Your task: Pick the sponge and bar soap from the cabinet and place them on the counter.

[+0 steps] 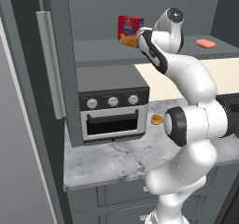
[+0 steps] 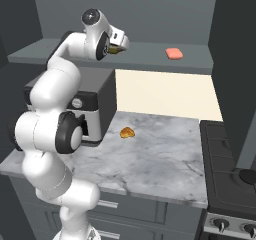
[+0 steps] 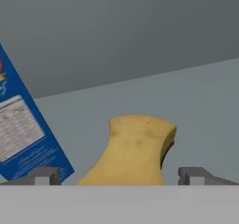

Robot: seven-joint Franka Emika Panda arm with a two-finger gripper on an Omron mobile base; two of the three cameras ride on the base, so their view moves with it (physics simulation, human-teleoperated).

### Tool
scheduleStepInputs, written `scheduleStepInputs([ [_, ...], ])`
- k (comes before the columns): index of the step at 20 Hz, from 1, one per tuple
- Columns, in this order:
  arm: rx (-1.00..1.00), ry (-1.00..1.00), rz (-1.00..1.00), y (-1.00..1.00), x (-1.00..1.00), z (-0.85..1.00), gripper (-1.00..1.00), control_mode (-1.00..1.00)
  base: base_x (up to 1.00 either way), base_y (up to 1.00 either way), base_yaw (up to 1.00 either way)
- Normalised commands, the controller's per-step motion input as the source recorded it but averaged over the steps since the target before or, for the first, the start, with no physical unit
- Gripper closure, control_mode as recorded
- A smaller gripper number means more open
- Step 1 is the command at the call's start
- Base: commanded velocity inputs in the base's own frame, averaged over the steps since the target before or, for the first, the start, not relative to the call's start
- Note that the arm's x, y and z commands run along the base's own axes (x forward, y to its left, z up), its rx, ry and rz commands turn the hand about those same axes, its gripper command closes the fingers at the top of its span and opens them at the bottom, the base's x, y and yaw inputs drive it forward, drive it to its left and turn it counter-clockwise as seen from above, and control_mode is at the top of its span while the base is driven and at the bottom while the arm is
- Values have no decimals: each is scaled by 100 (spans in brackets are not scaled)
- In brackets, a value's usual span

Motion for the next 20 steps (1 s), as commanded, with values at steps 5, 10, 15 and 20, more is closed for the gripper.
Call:
scheduleStepInputs([
  [5, 1, 2, 0, 0, 13, -4, -100, -100, 0, 0, 0],
  [10, 1, 2, 0, 0, 13, -11, -100, -100, 0, 0, 0],
  [15, 2, 2, 0, 0, 16, -8, -100, -100, 0, 0, 0],
  [20, 2, 3, 0, 0, 10, -12, -100, -100, 0, 0, 0],
])
